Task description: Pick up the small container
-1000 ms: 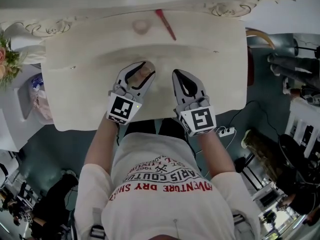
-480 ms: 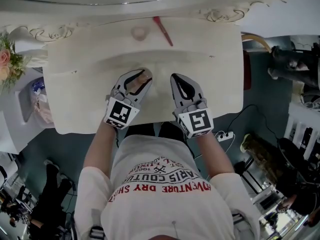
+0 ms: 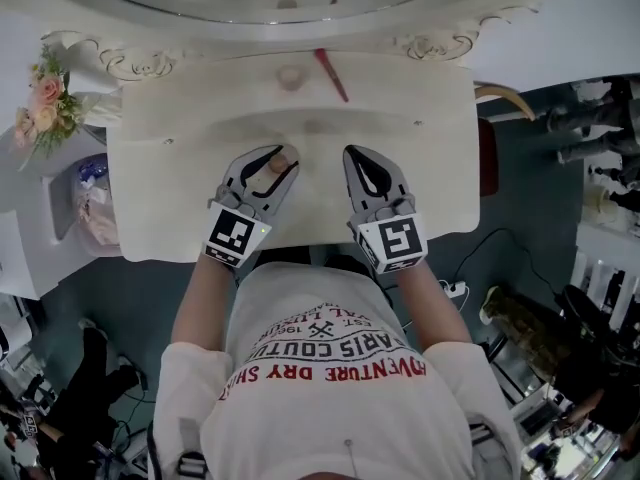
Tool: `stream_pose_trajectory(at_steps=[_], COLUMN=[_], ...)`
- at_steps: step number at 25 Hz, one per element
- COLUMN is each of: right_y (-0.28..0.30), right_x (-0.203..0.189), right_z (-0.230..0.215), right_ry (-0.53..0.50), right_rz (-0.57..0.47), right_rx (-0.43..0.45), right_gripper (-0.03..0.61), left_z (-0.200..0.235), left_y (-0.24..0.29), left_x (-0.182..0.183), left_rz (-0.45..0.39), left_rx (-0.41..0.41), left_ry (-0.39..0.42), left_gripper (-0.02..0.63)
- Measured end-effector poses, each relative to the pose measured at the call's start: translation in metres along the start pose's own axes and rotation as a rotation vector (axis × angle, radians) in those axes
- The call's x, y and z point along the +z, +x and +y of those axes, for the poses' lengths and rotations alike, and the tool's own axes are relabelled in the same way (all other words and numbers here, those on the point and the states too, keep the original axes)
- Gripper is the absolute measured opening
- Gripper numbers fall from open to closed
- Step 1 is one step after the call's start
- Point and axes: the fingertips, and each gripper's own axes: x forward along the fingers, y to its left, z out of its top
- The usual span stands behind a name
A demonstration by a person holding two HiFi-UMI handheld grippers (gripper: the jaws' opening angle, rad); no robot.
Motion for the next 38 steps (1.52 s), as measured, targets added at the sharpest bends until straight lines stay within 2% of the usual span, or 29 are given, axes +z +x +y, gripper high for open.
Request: stream_pose_trajectory(at_steps=[11,15,22,26,38], right_y=[-0.005,-0.006,-0.012,-0.017,-0.017], right_x=[0.057,0.078,0.109,0.12,0.126], right_z=[0.023,0.017,0.005,0.005,0.016], right_ry=[-0.075,-0.078,-0.083,-0.091,-0.095], right_rz=[-0.104,-0.15,-0.214,-0.248,-0.244], right_rx=[0.048,0.046,0.063,0.072,0.122], right_gripper=[-0.002,-0.002,-0.002,-0.002,-0.003], left_z=[0.026,0.032,0.038,0.04,0.041], left_y=[-0.059,-0.075,-0.094,-0.098,-0.101], left_x=[0.076,0.096,0.125,0.133,0.134], left_rz=[-0.083,-0.097,-0.145,-0.156,-0.15], left_rx=[0.165,0.203,0.227,0.244,0.249], left_ry=[0.076,0.099,0.091,0.105,0.107], left_gripper=[0.143,0.143,0.143,0.143,0.143])
